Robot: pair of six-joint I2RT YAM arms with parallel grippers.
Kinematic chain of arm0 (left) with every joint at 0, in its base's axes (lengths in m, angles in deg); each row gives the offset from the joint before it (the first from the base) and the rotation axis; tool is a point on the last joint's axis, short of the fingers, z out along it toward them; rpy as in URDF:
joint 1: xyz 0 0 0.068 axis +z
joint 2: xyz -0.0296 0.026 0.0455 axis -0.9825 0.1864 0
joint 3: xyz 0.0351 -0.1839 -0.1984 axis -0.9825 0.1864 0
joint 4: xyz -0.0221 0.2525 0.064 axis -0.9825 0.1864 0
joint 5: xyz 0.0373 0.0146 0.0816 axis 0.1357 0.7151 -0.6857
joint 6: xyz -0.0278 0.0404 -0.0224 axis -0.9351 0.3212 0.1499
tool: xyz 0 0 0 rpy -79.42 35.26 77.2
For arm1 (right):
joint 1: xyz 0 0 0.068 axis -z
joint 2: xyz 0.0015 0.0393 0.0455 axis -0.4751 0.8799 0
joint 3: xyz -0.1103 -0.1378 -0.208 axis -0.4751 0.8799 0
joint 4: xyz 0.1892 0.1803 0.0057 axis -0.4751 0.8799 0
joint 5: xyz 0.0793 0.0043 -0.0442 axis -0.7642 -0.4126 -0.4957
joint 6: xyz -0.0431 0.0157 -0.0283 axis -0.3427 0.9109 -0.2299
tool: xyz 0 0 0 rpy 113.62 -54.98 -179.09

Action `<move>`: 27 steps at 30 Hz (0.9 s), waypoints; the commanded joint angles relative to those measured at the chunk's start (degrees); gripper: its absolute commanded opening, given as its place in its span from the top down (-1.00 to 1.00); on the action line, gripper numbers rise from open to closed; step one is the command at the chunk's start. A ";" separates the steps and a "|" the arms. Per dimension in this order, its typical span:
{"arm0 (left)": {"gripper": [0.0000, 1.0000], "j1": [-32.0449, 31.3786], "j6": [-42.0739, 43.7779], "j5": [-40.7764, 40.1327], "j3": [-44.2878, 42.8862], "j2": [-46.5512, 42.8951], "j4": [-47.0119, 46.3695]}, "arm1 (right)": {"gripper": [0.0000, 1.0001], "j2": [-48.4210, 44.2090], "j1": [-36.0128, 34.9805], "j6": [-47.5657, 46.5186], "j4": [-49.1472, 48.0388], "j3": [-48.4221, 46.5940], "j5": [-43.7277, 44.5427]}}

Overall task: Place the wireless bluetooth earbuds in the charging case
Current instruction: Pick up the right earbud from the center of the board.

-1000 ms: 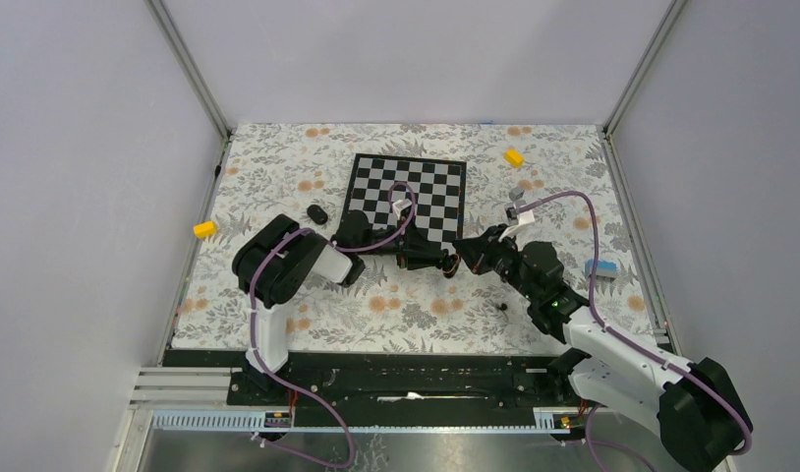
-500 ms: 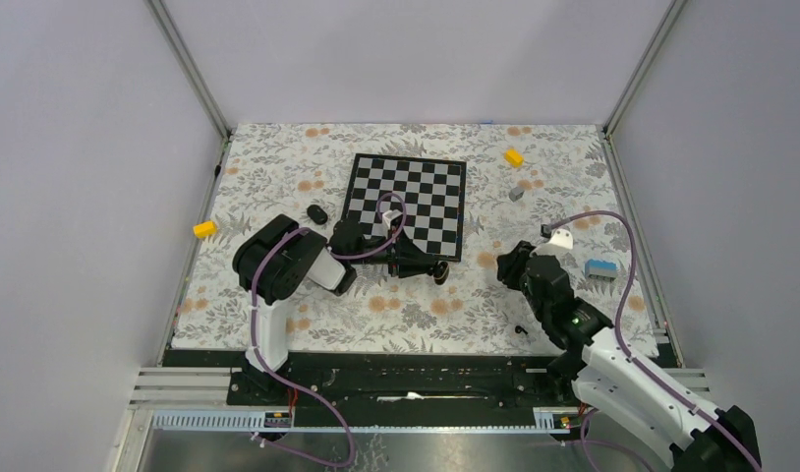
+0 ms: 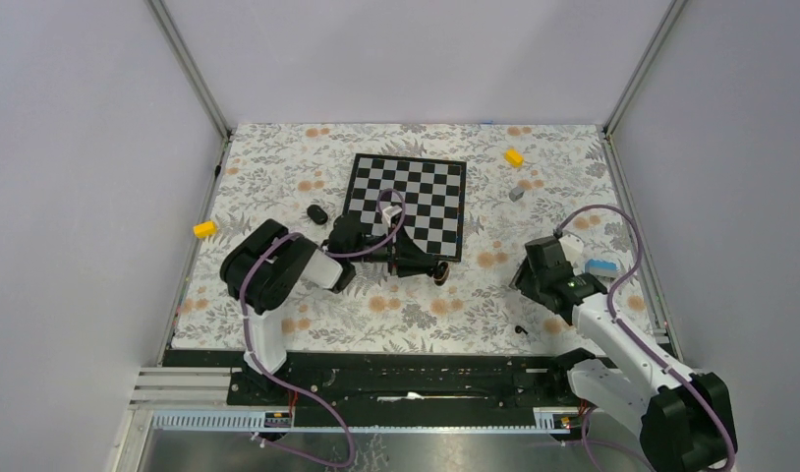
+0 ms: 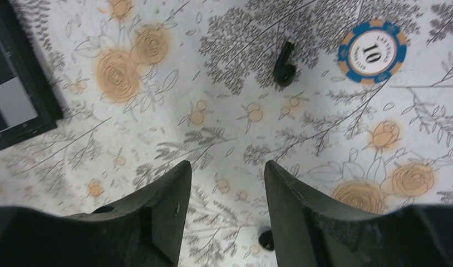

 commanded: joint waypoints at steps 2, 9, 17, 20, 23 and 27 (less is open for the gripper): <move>1.00 -0.54 19.44 -1.54 -3.02 -8.92 21.95 | -0.17 -1.20 0.16 3.72 10.03 -4.25 -7.78; 1.00 -0.88 36.45 -4.45 -12.92 -13.10 50.32 | -0.17 -2.94 -2.40 8.44 11.83 0.53 -9.33; 1.00 -0.92 36.77 -4.26 -13.26 -11.85 50.24 | -0.17 -4.81 -8.22 13.08 15.85 1.62 -7.20; 1.00 -0.92 35.72 -4.10 -12.75 -11.35 48.44 | -0.14 -4.35 -9.71 14.02 16.07 2.58 -6.38; 1.00 -0.92 35.55 -4.02 -12.82 -11.11 48.15 | -0.10 -3.72 -9.94 13.78 15.64 2.85 -5.42; 1.00 -0.88 35.63 -3.71 -13.04 -10.73 48.23 | -0.06 -2.16 -9.99 13.21 13.81 2.85 -4.92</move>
